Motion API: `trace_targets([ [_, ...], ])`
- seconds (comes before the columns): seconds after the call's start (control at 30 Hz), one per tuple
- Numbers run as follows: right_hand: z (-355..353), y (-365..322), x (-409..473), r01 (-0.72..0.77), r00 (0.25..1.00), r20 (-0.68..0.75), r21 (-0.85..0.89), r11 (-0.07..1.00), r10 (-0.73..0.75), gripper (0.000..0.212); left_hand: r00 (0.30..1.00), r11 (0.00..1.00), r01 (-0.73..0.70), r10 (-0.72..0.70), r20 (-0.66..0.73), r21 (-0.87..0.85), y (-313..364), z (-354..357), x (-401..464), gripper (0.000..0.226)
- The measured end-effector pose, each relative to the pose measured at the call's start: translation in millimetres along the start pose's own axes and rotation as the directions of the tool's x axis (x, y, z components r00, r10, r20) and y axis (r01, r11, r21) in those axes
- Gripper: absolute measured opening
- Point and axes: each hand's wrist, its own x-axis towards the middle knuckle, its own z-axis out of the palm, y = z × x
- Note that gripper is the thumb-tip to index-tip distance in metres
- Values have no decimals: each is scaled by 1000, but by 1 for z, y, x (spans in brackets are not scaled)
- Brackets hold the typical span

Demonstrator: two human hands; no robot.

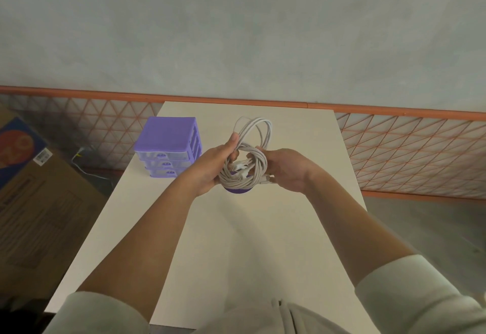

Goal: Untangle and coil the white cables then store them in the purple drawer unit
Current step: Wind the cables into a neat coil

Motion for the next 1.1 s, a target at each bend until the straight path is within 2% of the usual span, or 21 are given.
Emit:
trace_targets([
  [0.07, 2, -4, -3, -46, 999, -9, 9, 999, 46, 43, 1000, 999, -23, 23, -4, 27, -1, 1, 1, 64],
  [0.13, 1, -7, -5, -90, 995, 35, 11, 996, 90, 52, 999, 998, -43, 44, -31, 49, -2, 1, 2, 63],
  [0.2, 1, -8, -7, -74, 994, 84, -21, 997, 76, 57, 996, 996, -61, 65, -53, 65, -2, 1, 4, 61],
  [0.23, 2, -7, -7, -42, 996, 82, -60, 997, 47, 51, 995, 995, -70, 74, -64, 73, -1, 1, 3, 60],
  [0.4, 10, -1, 0, 93, 993, -40, -305, 948, -111, 14, 982, 984, -104, 125, -141, 145, 0, 4, 5, 61],
  [0.57, 14, 8, 15, 53, 969, -185, -500, 865, -166, 30, 943, 963, -148, 206, -261, 226, -3, 9, 8, 56],
  [0.63, 21, 13, 17, -46, 905, -361, -610, 791, -226, 52, 917, 959, -140, 220, -332, 248, -5, 10, 9, 55],
  [0.7, 34, 14, 10, -165, 783, -544, -650, 742, -302, 71, 886, 961, -153, 237, -398, 232, -5, 13, 8, 52],
  [0.77, 43, 14, 5, -272, 727, -600, -698, 663, -334, 70, 851, 963, -196, 262, -455, 187, -5, 16, 6, 50],
  [0.83, 47, 15, 4, -340, 772, -573, -738, 582, -276, 64, 834, 964, -242, 264, -485, 109, -6, 16, 7, 51],
  [0.9, 51, 16, 7, -318, 819, -541, -705, 633, -192, 65, 832, 960, -281, 243, -498, -1, -7, 16, 9, 52],
  [1.1, 64, 20, 13, -203, 870, -458, -674, 711, -185, 54, 798, 961, -258, 156, -582, -96, -12, 16, 10, 48],
])
